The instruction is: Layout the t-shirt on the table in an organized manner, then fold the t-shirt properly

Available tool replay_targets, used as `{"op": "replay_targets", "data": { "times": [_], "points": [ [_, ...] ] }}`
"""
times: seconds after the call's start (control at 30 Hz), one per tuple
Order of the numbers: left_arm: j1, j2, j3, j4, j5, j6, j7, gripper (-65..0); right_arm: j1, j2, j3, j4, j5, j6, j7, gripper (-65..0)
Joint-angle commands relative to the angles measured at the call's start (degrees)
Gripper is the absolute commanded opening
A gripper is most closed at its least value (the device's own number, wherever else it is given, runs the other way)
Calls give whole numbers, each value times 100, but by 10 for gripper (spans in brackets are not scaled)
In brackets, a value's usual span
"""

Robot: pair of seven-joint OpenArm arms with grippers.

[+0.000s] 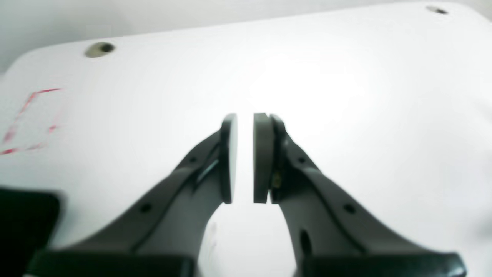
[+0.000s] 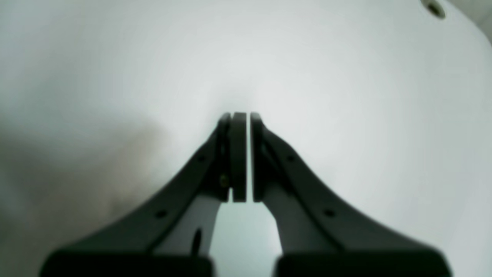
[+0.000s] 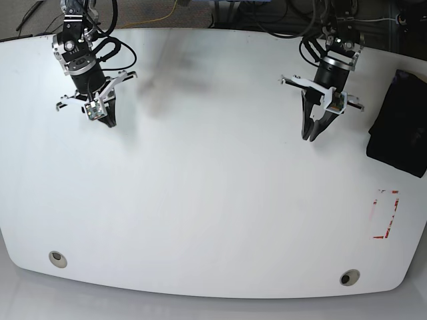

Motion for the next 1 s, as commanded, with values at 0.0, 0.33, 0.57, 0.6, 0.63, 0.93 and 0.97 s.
{"op": "replay_targets", "data": {
  "times": [0.0, 0.33, 0.57, 0.6, 0.63, 0.93, 0.97],
  "points": [
    [346, -27, -37, 292, -104, 7, -187, -589, -262, 5, 63, 285, 57, -13, 182, -631],
    [1796, 122, -213, 697, -139, 7, -205, -590, -1265, -479, 669, 391, 57, 39, 182, -631],
    [2491, 421, -538, 758, -139, 7, -205, -631, -1985, -540, 696, 373, 57, 39, 182, -631],
    [2543, 456, -556, 758, -131, 7, -205, -632, -2056, -540, 696, 373, 66, 39, 182, -631],
    [2623, 483, -565, 758, -131, 7, -205, -632, -2144, -540, 687, 373, 66, 39, 182, -631],
    [3475, 571, -573, 741, -139, 7, -205, -633, -3032, -848, 678, 364, 66, 39, 173, -631],
    [3546, 571, -573, 732, -139, 7, -205, -633, -3102, -857, 678, 364, 66, 39, 173, -631]
  ]
}}
